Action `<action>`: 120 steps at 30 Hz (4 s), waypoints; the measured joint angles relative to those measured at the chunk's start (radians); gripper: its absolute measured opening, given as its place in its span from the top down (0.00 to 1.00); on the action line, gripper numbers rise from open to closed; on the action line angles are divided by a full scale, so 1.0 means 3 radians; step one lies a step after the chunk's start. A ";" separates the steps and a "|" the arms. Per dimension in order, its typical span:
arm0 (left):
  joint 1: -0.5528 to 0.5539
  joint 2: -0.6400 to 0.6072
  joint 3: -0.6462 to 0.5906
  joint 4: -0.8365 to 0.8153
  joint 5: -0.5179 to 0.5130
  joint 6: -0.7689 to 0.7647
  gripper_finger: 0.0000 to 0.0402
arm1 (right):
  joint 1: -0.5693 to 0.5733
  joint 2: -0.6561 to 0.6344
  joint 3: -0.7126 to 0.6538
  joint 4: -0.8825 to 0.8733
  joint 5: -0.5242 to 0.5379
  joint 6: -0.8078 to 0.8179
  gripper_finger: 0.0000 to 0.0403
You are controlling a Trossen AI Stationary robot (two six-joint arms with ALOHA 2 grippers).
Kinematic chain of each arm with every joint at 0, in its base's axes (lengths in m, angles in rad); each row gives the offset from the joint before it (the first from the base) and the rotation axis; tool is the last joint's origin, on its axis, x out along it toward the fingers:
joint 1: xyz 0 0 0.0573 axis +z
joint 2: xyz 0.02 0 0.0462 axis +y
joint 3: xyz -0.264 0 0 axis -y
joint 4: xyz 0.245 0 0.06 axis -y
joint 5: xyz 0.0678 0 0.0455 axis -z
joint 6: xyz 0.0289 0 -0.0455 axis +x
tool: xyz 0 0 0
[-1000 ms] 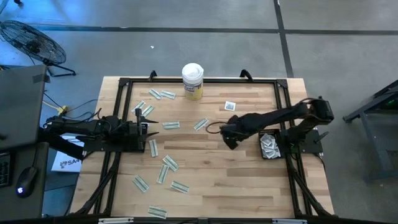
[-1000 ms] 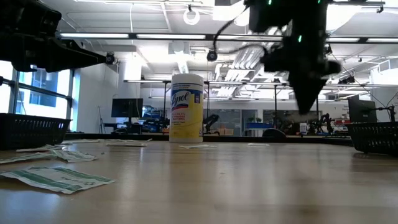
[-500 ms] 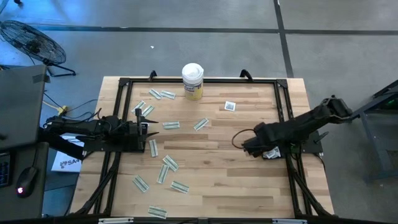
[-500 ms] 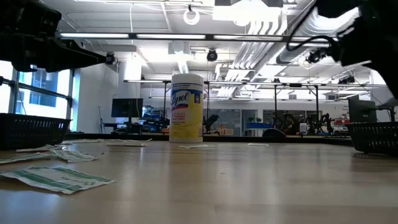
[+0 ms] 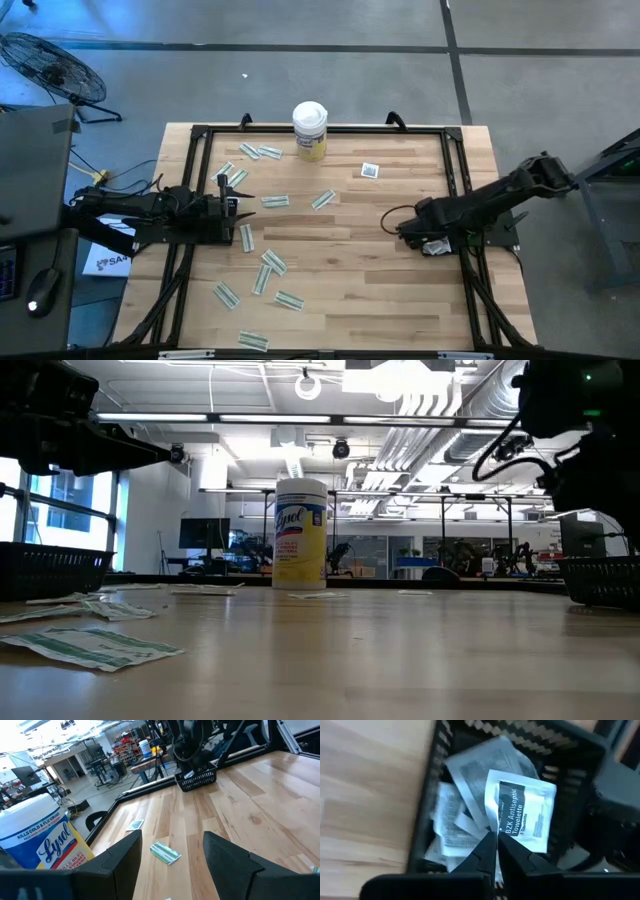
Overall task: Pick & Place First Aid Supplies
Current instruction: Put the towelette pack into the right black basket
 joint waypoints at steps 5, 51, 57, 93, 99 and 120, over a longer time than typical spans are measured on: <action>0.0000 -0.0001 0.0000 0.0003 -0.0001 -0.0001 0.49 | -0.0003 0.0038 0.0083 0.0006 0.0157 -0.0042 0.90; 0.0000 0.0000 0.0000 0.0000 0.0000 0.0000 0.49 | -0.1990 0.1847 0.0685 0.3379 0.1811 -0.2023 0.81; -0.0001 -0.0001 0.0000 0.0000 0.0000 -0.0001 0.49 | -0.2004 0.1860 0.0695 0.3381 0.1670 -0.2009 0.80; -0.0001 -0.0001 0.0000 0.0000 0.0005 -0.0001 0.49 | -0.1024 0.1740 0.0679 0.3447 0.2082 -0.1825 0.77; 0.0000 -0.0001 0.0000 0.0000 0.0005 0.0000 0.49 | -0.1051 0.1920 0.0681 0.3577 0.1955 -0.1853 0.77; 0.0000 -0.0001 0.0000 0.0000 0.0008 -0.0001 0.49 | -0.1111 0.1962 0.0696 0.3377 0.1858 -0.1734 0.95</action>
